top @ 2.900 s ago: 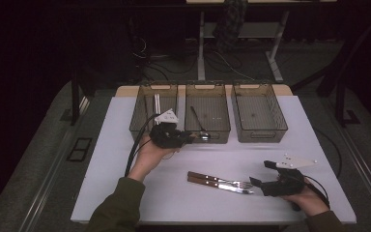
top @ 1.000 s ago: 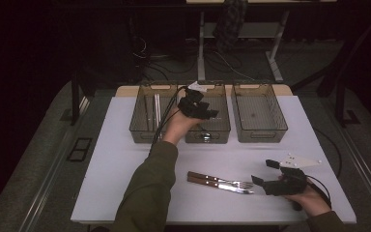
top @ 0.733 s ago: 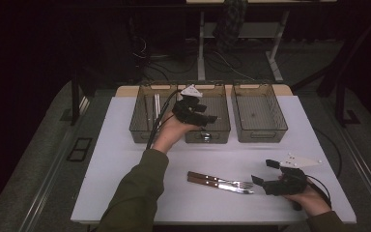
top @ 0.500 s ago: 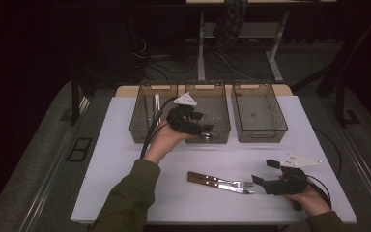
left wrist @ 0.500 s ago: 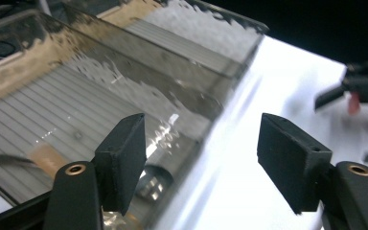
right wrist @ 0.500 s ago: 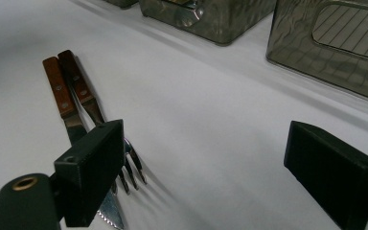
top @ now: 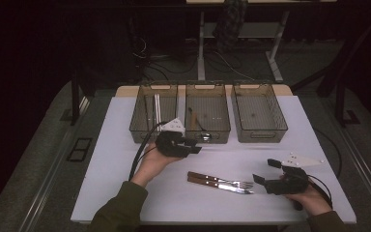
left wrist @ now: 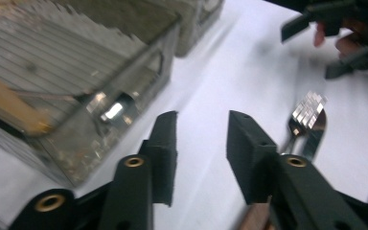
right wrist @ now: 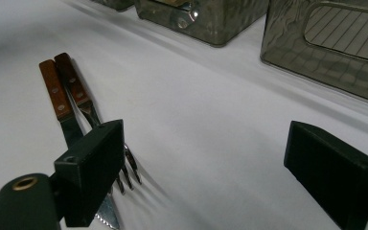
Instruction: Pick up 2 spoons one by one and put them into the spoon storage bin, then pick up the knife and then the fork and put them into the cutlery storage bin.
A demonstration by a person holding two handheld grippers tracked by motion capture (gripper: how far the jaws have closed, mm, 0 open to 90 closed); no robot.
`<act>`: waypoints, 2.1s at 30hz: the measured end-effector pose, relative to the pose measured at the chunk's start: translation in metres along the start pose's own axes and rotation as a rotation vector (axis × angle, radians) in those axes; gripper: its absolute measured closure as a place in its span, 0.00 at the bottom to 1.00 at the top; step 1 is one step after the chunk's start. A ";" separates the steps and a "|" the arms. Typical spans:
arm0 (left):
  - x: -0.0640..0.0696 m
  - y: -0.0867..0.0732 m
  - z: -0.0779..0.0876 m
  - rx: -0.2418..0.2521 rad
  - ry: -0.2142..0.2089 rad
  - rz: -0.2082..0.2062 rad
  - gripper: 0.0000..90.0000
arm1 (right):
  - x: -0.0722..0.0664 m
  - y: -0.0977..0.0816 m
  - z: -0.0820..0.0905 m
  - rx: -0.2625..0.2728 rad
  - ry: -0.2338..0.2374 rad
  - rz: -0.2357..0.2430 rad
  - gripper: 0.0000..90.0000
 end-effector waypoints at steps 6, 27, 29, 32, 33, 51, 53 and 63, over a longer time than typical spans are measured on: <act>0.023 -0.019 0.004 -0.038 -0.034 -0.050 0.90 | -0.002 0.000 0.000 -0.002 0.001 0.007 0.15; 0.058 -0.069 0.003 -0.142 -0.072 -0.076 0.98 | -0.001 0.001 0.002 0.003 -0.005 0.007 0.15; 0.057 -0.071 0.001 -0.155 -0.068 -0.078 0.98 | -0.001 0.001 0.002 0.001 -0.006 0.008 0.15; 0.055 -0.074 -0.003 -0.175 -0.062 -0.073 0.98 | -0.001 0.001 0.002 0.003 -0.004 0.007 0.15; 0.055 -0.075 -0.004 -0.179 -0.060 -0.074 0.98 | -0.001 0.001 0.002 0.003 -0.005 0.008 0.15; 0.043 -0.072 -0.015 -0.186 -0.026 -0.085 0.99 | -0.002 0.001 0.000 0.002 0.004 0.012 0.15; 0.041 -0.071 -0.016 -0.183 -0.019 -0.085 0.98 | -0.001 0.001 0.001 0.006 0.003 0.010 0.15; 0.034 -0.065 -0.023 -0.168 0.007 -0.088 0.98 | -0.001 0.001 0.000 0.004 0.000 0.010 0.15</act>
Point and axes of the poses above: each handheld gripper's, and its own axes: z roughly backward along the jaws, y roughly out of its top, x roughly to its right, the point moved 9 cm from there along -z, roughly forward along the jaws, and after that the axes turned 1 degree about -y, right-handed, at the moved point
